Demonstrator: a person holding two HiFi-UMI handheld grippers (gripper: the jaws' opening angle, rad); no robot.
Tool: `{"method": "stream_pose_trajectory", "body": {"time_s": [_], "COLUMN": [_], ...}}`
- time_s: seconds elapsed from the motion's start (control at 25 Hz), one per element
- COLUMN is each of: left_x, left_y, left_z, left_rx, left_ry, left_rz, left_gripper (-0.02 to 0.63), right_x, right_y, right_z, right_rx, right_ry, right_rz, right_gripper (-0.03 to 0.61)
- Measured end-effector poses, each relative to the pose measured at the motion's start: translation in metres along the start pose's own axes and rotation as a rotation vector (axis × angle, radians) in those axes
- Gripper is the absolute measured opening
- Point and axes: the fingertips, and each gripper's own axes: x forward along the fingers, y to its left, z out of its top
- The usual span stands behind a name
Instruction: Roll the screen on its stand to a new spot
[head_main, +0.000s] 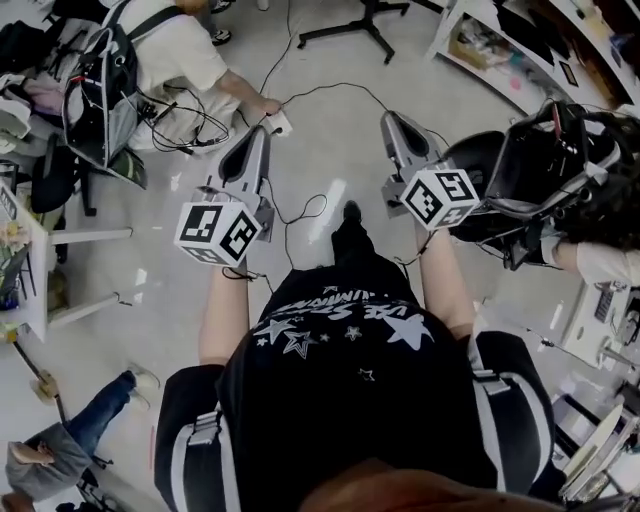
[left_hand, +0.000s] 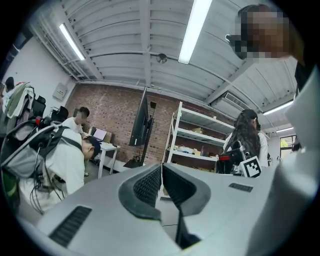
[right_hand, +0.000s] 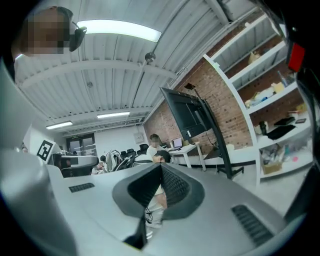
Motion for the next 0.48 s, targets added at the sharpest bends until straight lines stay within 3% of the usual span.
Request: {"method": "stream_pose_trajectory", "body": {"time_s": [0.28, 0.48], "left_x": [0.082, 0.139], "left_y": [0.021, 0.026], "left_z": [0.031, 0.032], "left_rx": [0.008, 0.025], "left_ry": [-0.041, -0.052], "left_rz": [0.013, 0.037], "left_gripper": [0.017, 0.017], "right_x": [0.071, 0.107], "right_y": [-0.061, -0.112], "right_z": [0.055, 0.079], "right_rx": [-0.030, -0.028], "right_ry": [-0.050, -0.066], "right_rz": [-0.021, -0.013], "right_gripper": [0.006, 0.006]}}
